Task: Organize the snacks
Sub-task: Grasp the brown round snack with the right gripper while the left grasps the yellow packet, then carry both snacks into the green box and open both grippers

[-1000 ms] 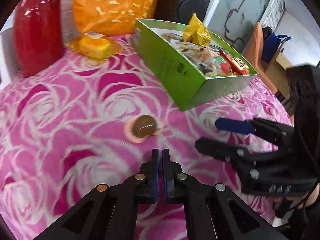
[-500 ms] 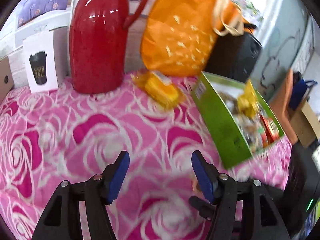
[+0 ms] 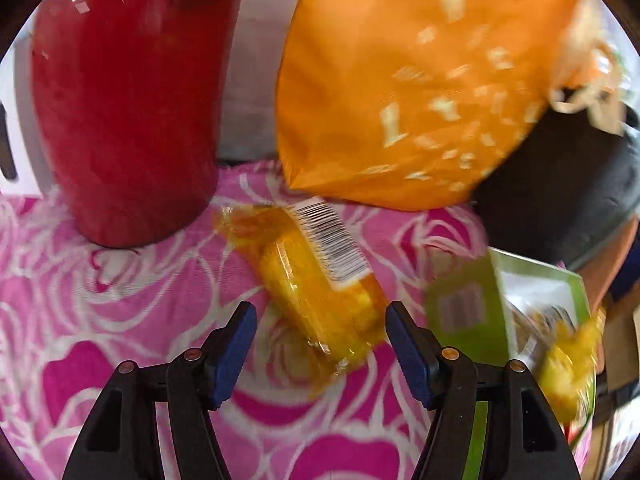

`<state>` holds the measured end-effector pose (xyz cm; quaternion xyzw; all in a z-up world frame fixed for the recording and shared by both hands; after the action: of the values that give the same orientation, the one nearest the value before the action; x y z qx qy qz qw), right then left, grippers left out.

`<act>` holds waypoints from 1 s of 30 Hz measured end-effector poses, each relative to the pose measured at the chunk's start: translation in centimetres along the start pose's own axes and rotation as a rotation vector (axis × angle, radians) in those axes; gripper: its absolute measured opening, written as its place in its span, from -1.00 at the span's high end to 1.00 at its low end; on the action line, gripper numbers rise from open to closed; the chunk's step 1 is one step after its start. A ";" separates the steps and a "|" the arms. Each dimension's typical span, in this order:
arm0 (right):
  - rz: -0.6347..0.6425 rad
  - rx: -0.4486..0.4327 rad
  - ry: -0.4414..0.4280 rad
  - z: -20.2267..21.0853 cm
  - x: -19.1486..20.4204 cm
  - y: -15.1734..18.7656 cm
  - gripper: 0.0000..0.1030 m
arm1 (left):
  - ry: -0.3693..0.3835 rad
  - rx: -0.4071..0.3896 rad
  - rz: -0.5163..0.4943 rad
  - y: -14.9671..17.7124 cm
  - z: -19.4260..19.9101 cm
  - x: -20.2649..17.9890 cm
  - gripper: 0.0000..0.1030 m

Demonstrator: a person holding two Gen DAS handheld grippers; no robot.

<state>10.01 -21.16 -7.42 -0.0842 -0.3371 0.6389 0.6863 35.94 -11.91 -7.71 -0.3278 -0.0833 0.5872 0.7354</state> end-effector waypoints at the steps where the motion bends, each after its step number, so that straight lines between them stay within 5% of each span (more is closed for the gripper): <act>1: 0.000 -0.001 -0.001 0.0 0.1 0.1 0.41 | 0.012 -0.018 0.007 0.0 -0.2 0.2 -0.35; 4: 0.009 -0.003 -0.003 -0.3 0.2 -0.1 0.41 | 0.026 -0.038 -0.078 0.5 0.1 0.2 -0.01; 8: 0.004 -0.007 -0.008 -0.3 0.1 -0.2 0.41 | 0.023 -0.023 -0.153 1.4 1.4 0.4 0.12; 20: 0.005 -0.061 -0.042 2.8 0.7 0.2 0.42 | 0.086 -0.095 -0.338 6.3 12.2 -1.4 0.16; 30: 0.009 -0.246 -0.024 9.9 -0.3 -1.7 0.42 | 0.181 -0.193 -0.501 5.5 20.7 -9.1 0.16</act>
<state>5.80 -24.81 0.89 -0.1619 -0.4208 0.5967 0.6638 18.31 -11.78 7.42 -0.4165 -0.1513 0.3448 0.8275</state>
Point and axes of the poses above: each gripper's, at about its wrist camera, not at the fingertips, and z roughly against the way its jaws point, x to its left, y to its underside, the point moved 2 cm from there along -z, roughly the way its jaws point, and after that the axes turned 12 degrees about -z, right-handed, at the moved point
